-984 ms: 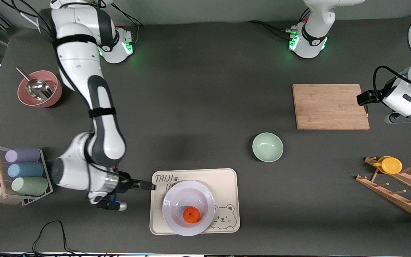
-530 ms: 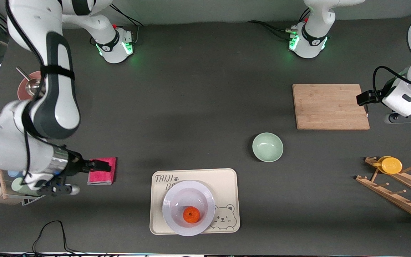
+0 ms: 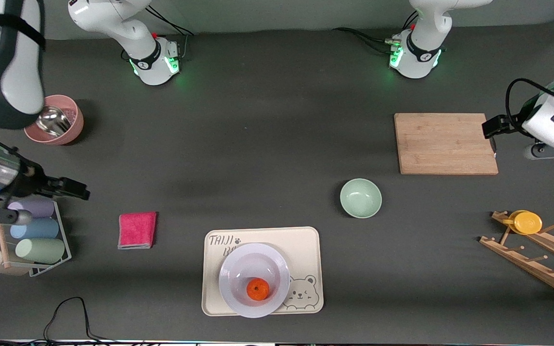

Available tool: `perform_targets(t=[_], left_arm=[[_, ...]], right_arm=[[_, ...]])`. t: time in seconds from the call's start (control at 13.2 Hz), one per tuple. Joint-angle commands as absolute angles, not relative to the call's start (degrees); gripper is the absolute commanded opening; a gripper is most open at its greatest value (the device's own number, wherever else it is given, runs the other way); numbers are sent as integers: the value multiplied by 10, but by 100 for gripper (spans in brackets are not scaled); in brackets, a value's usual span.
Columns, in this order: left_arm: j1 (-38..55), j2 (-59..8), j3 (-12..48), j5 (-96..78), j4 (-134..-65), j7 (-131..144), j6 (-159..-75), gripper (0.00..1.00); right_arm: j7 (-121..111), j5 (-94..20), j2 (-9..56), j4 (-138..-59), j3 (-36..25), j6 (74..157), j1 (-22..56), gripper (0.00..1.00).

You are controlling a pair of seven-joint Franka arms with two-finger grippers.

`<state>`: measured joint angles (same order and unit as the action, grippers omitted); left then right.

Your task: Place orange and plate with both arms

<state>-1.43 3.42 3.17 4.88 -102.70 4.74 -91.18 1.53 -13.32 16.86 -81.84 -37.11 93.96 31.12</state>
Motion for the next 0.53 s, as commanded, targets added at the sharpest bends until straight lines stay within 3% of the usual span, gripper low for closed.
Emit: perform_targets(t=[0.0,0.45], left_arm=[[-11,55,27,41,-1027,45,-902,100],[4,47,3,36,-991,12,-901,100]], right_arm=[[59,-115,121,-841,-378,923,322,100],[62,-85,61,-873,-378,903,306,100]])
